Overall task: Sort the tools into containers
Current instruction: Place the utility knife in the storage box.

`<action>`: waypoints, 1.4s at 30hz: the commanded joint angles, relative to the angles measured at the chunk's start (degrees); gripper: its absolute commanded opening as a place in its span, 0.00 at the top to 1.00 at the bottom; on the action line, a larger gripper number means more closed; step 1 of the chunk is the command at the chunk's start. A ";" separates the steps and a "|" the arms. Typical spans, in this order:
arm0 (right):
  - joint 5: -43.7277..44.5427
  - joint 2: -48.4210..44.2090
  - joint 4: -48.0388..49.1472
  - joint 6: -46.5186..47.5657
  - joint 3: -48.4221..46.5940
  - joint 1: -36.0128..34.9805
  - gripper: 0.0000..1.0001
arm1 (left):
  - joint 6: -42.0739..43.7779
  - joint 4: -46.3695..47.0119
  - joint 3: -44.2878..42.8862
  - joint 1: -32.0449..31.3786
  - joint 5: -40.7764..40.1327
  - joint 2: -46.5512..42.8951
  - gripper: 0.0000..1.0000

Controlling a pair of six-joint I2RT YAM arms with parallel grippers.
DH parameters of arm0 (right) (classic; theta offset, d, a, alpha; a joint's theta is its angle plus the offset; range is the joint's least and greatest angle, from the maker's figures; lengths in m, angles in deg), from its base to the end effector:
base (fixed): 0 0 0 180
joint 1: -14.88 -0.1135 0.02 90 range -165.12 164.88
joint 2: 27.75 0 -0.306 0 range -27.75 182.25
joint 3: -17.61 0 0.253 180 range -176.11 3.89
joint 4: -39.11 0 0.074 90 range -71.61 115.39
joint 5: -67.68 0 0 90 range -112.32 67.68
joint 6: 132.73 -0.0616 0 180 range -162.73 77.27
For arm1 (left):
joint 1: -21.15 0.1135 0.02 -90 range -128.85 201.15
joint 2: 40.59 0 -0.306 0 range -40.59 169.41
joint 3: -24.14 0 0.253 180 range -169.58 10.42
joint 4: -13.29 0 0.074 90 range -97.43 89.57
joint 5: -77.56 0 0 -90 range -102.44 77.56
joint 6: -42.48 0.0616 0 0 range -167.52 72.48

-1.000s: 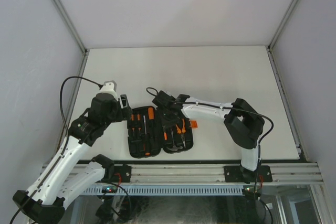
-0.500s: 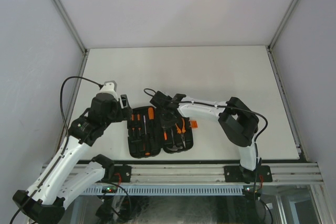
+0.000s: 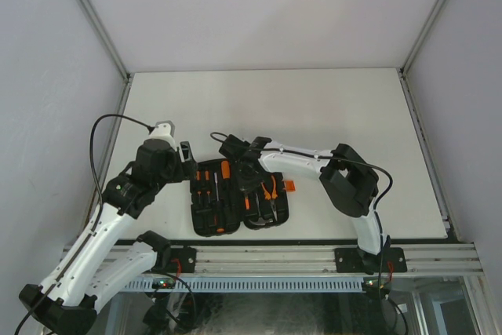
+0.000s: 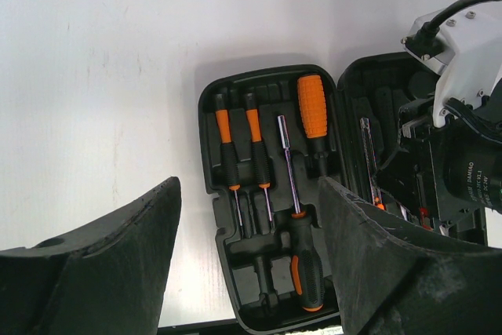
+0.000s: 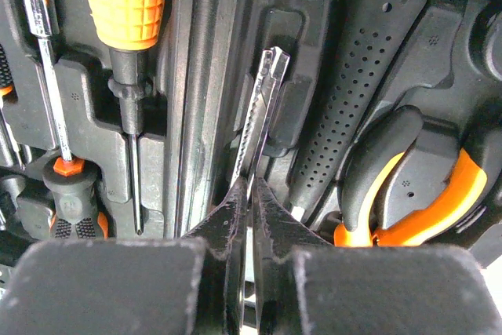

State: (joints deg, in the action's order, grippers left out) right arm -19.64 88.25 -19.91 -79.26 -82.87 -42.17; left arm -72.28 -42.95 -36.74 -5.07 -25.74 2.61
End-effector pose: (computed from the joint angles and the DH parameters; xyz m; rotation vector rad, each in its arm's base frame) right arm 0.2385 0.3627 0.1902 -0.5098 2.8683 0.2416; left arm 0.1343 -0.0503 0.3163 -0.0968 2.2301 -0.2275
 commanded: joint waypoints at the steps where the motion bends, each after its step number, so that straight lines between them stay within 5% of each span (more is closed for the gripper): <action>1: 2.60 4.24 -3.29 1.69 1.60 -0.68 1.00 | 1.36 2.01 -0.04 0.29 0.23 -0.10 0.25; 31: 8.57 12.86 -7.17 1.82 6.69 -1.48 1.00 | 1.42 2.02 -0.04 0.30 0.23 -0.41 0.26; 42: 4.06 -2.80 -0.80 2.19 4.89 -0.35 0.92 | 1.30 2.09 -0.02 0.29 -0.10 -0.68 0.26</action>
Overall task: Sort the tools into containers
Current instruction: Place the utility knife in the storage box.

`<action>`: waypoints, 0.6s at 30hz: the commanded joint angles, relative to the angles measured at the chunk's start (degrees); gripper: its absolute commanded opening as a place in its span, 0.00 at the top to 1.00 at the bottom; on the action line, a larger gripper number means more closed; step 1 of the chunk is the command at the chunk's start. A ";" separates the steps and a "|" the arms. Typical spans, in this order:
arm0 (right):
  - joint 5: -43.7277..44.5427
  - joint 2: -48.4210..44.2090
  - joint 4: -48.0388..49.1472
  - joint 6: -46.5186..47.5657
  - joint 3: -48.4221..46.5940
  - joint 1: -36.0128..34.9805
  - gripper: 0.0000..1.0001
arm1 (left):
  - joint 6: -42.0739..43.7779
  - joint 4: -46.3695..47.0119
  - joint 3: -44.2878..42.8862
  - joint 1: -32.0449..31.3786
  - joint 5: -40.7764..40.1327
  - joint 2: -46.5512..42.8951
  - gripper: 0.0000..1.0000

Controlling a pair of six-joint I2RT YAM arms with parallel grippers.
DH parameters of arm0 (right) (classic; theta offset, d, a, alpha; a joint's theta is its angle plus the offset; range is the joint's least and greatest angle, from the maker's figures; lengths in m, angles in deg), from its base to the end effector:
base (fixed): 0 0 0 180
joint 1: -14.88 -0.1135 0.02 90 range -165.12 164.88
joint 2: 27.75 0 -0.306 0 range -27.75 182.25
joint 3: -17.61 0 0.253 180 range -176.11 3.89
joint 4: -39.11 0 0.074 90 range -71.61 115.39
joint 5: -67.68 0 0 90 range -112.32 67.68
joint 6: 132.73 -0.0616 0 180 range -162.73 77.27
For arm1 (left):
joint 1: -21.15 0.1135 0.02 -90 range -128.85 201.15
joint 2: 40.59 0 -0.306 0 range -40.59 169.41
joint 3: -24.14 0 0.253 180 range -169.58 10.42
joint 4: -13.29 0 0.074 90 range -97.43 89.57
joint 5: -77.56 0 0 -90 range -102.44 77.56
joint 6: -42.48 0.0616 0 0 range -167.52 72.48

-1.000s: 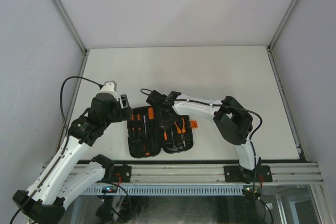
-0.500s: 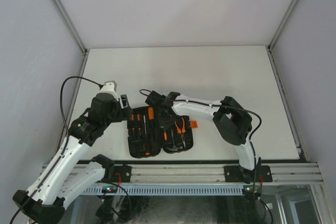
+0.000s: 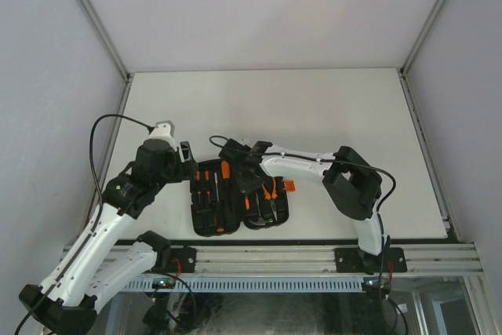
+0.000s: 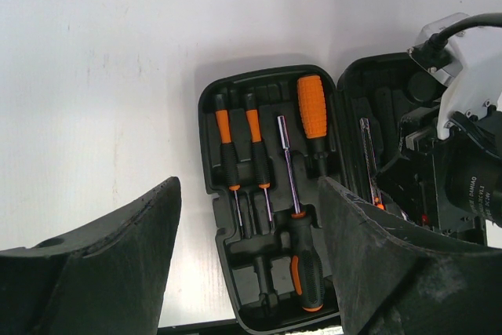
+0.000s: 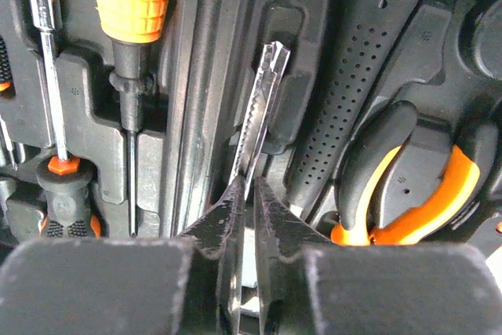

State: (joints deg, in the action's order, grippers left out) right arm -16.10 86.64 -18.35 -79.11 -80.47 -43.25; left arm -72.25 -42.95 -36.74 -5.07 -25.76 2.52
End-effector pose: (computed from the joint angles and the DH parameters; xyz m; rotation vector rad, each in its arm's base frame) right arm 0.2311 0.3591 0.1913 -0.5185 2.8166 0.1943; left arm 0.1340 -0.0502 0.3165 -0.0965 2.2285 -0.2276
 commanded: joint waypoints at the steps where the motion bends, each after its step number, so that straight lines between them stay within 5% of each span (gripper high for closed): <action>1: -0.77 -2.10 -1.67 2.25 2.00 1.30 0.90 | 1.27 2.09 0.02 0.33 -0.10 -0.53 0.25; 9: 2.28 -8.00 -1.65 3.05 -3.18 2.41 0.77 | 1.13 1.84 -0.01 0.29 -0.64 -0.92 0.25; 18: 3.56 -20.48 5.08 3.53 3.60 2.64 0.57 | 1.09 1.83 0.02 0.30 -0.82 -1.08 0.25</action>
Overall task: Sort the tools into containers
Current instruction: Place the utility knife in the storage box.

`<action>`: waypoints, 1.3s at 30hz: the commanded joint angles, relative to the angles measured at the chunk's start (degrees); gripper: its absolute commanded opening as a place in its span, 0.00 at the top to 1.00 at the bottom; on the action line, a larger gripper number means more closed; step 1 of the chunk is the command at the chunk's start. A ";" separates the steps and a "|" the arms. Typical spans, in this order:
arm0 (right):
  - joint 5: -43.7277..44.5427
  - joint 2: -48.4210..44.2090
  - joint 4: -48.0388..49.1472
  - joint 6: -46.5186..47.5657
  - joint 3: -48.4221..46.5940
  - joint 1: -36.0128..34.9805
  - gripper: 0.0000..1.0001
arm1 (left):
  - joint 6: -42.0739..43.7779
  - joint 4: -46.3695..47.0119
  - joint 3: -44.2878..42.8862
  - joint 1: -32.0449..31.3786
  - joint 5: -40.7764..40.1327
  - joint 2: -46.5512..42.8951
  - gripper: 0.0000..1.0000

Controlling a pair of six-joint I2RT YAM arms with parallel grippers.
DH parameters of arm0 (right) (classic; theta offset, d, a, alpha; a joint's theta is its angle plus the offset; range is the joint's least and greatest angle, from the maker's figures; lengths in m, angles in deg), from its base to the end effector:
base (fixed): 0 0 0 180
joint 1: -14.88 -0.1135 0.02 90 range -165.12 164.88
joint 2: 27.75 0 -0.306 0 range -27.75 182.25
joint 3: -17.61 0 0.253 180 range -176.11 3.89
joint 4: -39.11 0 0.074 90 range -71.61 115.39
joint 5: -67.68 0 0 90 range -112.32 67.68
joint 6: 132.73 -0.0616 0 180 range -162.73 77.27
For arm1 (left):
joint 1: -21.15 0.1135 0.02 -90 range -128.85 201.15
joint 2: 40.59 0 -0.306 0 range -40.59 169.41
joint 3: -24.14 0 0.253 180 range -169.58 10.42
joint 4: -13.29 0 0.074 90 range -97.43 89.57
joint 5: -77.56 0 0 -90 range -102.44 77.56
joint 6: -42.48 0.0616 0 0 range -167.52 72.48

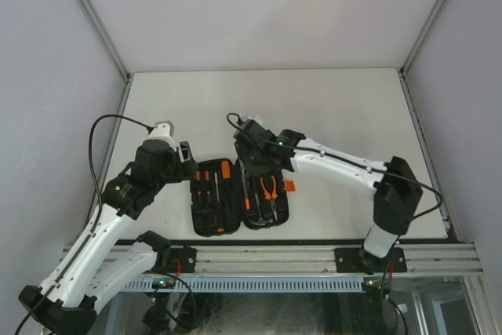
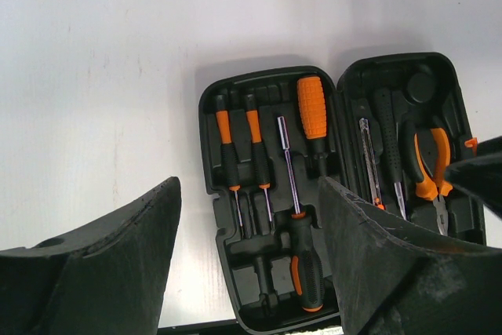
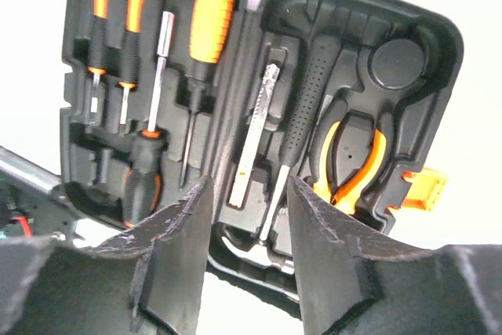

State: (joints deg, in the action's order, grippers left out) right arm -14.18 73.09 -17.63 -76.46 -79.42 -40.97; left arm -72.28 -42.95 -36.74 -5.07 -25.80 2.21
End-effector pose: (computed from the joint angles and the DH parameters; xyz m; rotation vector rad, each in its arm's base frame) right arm 0.2297 0.3231 0.2797 -0.4609 2.6167 0.3577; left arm 0.1330 -0.0497 0.3172 -0.0982 2.2233 -0.2298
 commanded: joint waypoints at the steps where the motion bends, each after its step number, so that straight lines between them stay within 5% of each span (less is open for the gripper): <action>1: 1.80 -8.20 5.07 0.91 3.48 0.35 0.56 | 1.03 1.83 0.01 0.29 -0.86 -0.92 0.25; 21: 6.96 -31.25 29.01 -0.81 29.04 4.40 0.40 | -4.13 3.77 0.82 0.29 -0.21 -2.90 0.26; 32: -3.70 -38.53 27.95 -0.80 38.82 13.12 0.25 | -9.52 7.79 6.99 0.29 0.58 -3.44 0.22; 39: -5.37 -39.20 27.35 -1.98 42.83 15.66 0.25 | -13.37 9.80 10.88 0.29 0.47 -4.20 0.22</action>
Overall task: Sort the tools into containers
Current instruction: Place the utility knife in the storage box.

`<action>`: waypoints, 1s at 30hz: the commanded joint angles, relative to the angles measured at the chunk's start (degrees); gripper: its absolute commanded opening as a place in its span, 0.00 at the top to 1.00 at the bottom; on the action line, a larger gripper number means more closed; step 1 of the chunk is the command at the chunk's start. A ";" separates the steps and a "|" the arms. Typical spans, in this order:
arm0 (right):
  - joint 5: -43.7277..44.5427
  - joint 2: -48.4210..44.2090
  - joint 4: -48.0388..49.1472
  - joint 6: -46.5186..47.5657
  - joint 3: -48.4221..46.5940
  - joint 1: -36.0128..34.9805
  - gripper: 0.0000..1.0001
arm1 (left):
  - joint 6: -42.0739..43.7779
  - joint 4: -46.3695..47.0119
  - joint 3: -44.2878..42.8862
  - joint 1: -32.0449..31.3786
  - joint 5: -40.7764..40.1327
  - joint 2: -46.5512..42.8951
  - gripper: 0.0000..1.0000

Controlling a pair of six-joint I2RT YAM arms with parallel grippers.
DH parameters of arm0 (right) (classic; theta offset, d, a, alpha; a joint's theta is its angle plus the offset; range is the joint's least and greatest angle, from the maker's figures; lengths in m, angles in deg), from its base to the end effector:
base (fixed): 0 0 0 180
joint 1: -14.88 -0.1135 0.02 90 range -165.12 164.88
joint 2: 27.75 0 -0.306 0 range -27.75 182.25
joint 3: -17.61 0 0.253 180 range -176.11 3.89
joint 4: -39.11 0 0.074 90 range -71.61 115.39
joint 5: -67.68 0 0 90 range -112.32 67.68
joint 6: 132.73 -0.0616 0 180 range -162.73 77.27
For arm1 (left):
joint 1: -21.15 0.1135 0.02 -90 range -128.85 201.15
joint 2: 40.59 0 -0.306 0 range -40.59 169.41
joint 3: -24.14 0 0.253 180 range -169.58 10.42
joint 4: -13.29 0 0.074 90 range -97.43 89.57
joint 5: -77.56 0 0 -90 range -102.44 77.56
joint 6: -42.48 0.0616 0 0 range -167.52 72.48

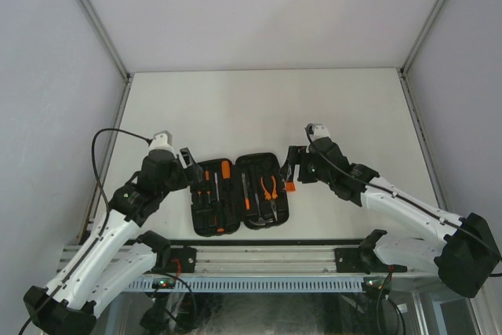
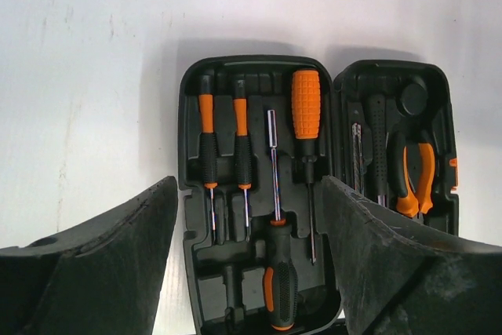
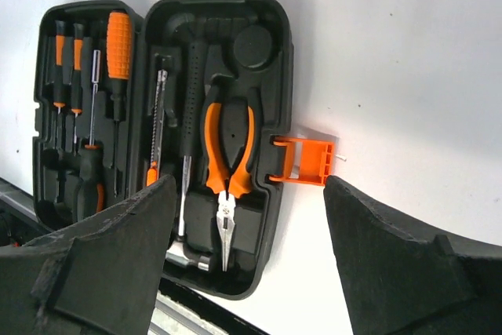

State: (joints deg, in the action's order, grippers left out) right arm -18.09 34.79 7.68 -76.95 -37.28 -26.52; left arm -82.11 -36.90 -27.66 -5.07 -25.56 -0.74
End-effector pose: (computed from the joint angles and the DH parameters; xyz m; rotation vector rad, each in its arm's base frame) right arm 0.1791 0.1519 0.2660 -0.1048 2.3242 0.6111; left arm 0.1298 -0.0484 0.2790 -0.2874 2.2191 -0.3270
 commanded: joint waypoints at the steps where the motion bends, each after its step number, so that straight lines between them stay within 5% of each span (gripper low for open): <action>1: -1.77 -0.74 2.06 -1.81 1.18 1.61 0.25 | -3.60 4.23 2.36 0.29 0.32 -1.38 0.22; 20: -10.27 1.09 8.78 -4.67 7.85 8.15 0.19 | -5.55 18.84 13.19 0.29 8.51 3.04 0.19; 30: -13.24 4.40 10.76 -4.91 8.39 8.46 0.20 | -7.08 9.51 11.36 0.31 -0.52 2.92 0.15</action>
State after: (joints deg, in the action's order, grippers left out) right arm -29.98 38.64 14.54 -81.05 -29.04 -18.35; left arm -87.60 -24.09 -14.90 -5.07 -21.30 3.33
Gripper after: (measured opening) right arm 0.806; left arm 0.839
